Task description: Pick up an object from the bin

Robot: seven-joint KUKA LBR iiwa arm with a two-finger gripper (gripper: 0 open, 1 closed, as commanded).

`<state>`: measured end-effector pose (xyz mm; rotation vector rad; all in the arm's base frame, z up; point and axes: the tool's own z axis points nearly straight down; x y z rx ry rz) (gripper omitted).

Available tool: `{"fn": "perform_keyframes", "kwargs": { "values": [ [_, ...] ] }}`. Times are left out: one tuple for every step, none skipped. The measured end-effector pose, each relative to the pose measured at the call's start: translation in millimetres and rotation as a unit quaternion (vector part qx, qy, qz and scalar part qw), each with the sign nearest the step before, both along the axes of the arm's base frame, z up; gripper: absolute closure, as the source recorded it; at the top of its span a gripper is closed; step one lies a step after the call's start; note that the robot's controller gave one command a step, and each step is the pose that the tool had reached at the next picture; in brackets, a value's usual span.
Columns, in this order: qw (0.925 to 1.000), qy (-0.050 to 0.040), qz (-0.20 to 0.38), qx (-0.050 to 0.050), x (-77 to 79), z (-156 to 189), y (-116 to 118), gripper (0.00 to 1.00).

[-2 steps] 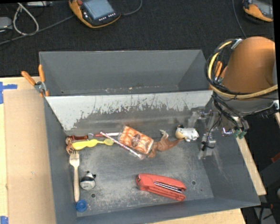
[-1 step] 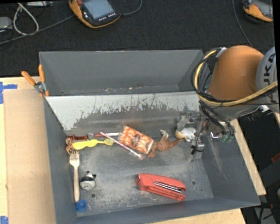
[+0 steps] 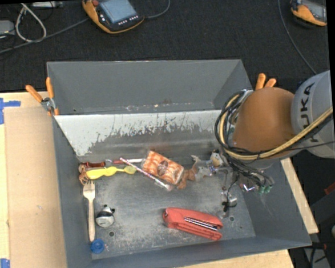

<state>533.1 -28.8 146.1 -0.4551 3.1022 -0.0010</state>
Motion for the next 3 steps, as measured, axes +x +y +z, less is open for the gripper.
{"fn": "perform_keyframes", "kwargs": {
  "values": [
    [0.9972,-0.0002,-0.075,0.001,26.4,-44.3,32.7,0.0],
    [0.9937,0.0013,-0.112,0.001,27.7,-52.2,39.1,0.0],
    [0.998,0.0017,-0.063,0.001,39.1,-35.1,27.3,0.0]
  ]
}}
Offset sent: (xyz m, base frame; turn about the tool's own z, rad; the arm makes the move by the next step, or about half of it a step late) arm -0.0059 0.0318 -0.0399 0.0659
